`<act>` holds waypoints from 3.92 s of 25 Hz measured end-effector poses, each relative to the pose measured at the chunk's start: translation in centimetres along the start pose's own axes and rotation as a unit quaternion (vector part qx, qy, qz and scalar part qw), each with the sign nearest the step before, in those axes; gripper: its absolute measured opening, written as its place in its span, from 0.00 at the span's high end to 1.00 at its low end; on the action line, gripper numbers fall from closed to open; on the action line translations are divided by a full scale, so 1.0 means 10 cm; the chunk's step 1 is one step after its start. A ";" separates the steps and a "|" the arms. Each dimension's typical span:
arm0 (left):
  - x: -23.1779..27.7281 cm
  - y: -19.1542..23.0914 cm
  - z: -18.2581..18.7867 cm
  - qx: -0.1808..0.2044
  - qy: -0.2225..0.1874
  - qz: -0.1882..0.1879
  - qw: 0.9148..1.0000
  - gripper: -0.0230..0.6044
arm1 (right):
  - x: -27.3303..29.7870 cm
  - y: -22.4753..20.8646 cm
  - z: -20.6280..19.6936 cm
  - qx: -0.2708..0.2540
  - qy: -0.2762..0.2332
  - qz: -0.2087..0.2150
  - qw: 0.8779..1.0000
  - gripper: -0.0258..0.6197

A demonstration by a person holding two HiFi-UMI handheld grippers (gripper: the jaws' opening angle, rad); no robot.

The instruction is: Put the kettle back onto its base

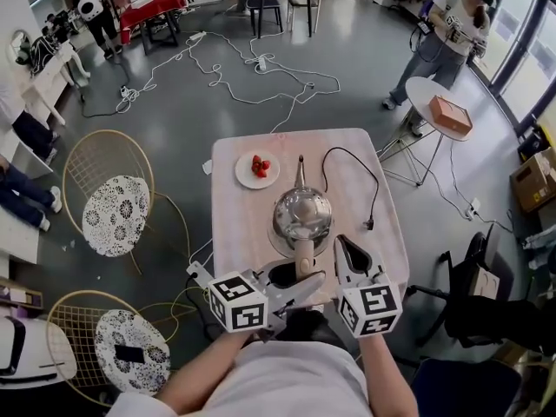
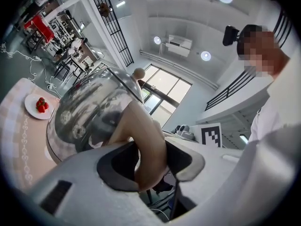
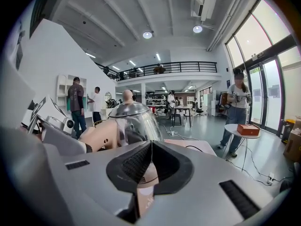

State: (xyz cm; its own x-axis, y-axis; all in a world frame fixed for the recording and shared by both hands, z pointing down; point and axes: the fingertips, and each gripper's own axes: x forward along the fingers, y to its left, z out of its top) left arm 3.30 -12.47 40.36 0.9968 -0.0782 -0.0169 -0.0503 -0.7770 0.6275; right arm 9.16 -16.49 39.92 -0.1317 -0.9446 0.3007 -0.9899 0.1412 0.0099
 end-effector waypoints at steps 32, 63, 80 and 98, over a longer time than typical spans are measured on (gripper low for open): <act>1.14 0.93 -0.17 -0.002 -0.054 0.110 0.992 0.70 | 0.78 -1.04 -0.42 -0.019 0.048 0.106 0.993 0.95; 1.20 1.37 -0.44 -0.015 -0.058 0.128 0.990 0.70 | 1.04 -1.03 -0.62 -0.004 0.058 0.145 0.988 0.95; 1.17 1.39 -0.43 -0.033 -0.037 0.112 0.992 0.70 | 1.07 -0.99 -0.68 0.027 0.054 0.151 0.987 0.95; 1.05 1.40 -0.46 0.013 0.008 0.145 0.989 0.67 | 1.03 -1.11 -0.73 0.051 0.049 0.141 0.988 0.95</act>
State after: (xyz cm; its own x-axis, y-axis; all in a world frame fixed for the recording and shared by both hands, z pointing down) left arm 13.34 -21.26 52.57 0.9413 -0.2903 0.1725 -0.3351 -0.7397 0.5836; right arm 19.14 -25.63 49.86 -0.4014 -0.8382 0.3691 -0.9157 0.3588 -0.1811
